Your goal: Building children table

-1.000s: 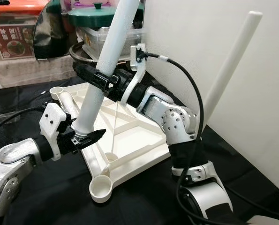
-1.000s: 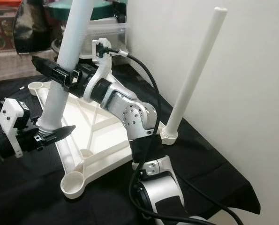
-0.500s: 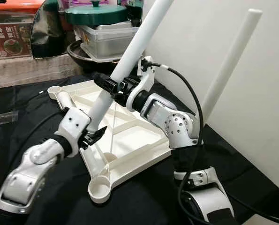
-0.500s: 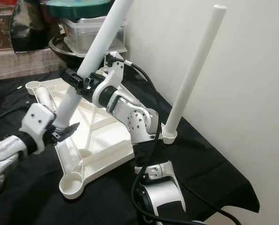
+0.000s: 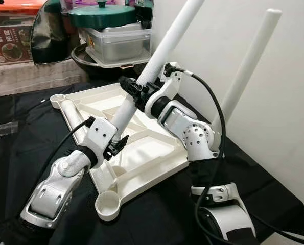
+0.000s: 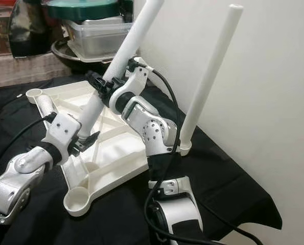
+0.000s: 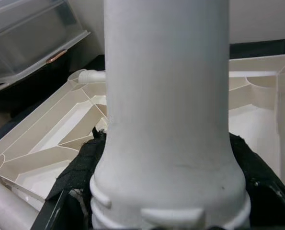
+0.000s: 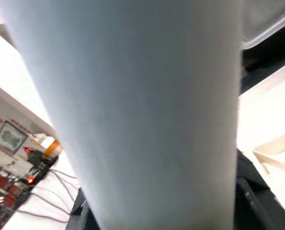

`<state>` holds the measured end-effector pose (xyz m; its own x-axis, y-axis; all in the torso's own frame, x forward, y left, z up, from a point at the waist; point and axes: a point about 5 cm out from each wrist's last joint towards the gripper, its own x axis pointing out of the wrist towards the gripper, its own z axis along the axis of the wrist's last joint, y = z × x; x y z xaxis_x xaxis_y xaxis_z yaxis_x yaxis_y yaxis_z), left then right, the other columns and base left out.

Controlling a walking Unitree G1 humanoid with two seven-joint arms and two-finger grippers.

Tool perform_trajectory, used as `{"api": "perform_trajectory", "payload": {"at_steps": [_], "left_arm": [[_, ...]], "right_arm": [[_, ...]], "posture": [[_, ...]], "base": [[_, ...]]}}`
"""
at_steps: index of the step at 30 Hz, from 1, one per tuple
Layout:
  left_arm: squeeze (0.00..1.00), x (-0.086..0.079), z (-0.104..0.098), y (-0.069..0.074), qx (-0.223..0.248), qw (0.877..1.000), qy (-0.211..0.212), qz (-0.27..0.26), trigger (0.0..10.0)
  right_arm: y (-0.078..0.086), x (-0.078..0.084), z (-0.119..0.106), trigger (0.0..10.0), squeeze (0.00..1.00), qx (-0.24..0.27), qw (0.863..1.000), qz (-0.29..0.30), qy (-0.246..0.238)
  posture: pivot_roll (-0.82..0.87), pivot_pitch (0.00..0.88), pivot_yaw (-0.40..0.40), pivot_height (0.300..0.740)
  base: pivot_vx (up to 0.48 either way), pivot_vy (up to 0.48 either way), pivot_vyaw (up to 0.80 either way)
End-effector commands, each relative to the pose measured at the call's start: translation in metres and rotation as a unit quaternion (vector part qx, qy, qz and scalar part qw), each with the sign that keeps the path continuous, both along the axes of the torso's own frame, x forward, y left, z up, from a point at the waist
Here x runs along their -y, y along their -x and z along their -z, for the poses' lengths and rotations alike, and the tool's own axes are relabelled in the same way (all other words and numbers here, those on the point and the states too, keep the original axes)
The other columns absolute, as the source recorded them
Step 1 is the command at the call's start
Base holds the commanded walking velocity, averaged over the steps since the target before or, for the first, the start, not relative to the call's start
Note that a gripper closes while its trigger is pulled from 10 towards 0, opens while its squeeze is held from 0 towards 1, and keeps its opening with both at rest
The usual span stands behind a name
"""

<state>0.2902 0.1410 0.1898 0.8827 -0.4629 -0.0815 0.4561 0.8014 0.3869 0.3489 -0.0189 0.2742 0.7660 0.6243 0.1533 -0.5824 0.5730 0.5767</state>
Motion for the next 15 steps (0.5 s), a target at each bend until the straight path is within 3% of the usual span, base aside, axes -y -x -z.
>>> {"api": "perform_trajectory", "payload": {"at_steps": [1,4,5,7,8,15], "left_arm": [[0.0,0.012,-0.001,0.005,0.012,0.999,-0.01,0.041,10.0],[0.0,-0.001,-0.002,0.005,0.023,0.999,-0.022,0.02,10.0],[0.83,-0.008,-0.004,0.004,0.028,0.999,-0.025,0.013,10.0],[0.83,-0.012,-0.005,0.005,0.03,0.999,-0.026,0.009,10.0],[1.0,-0.017,-0.006,0.004,0.028,0.999,-0.021,0.0,10.0],[1.0,-0.04,-0.021,0.003,0.061,0.996,0.02,-0.063,10.0]], "right_arm": [[0.018,-0.035,0.011,0.0,0.0,-0.035,0.996,-0.046,-0.061],[0.02,-0.031,0.009,0.0,0.0,-0.025,0.996,-0.058,-0.066],[0.021,-0.029,0.009,0.0,0.0,-0.021,0.996,-0.062,-0.067],[0.021,-0.028,0.008,0.0,0.0,-0.019,0.995,-0.065,-0.068],[0.022,-0.027,0.008,0.0,0.0,-0.018,0.995,-0.066,-0.069],[0.02,-0.02,0.009,0.0,0.0,-0.009,0.997,-0.049,-0.061]], "posture": [[0.07,0.0,-0.071,0.74],[0.07,0.0,-0.073,0.74],[0.07,0.0,-0.073,0.74],[0.07,0.0,-0.073,0.74],[0.07,0.0,-0.077,0.74],[0.08,0.0,-0.078,0.74]], "base": [[0.0,0.0,0.0],[0.0,0.0,0.0],[0.0,0.0,0.0],[0.0,0.0,0.0],[0.0,0.0,0.0],[0.0,0.0,0.0]]}}
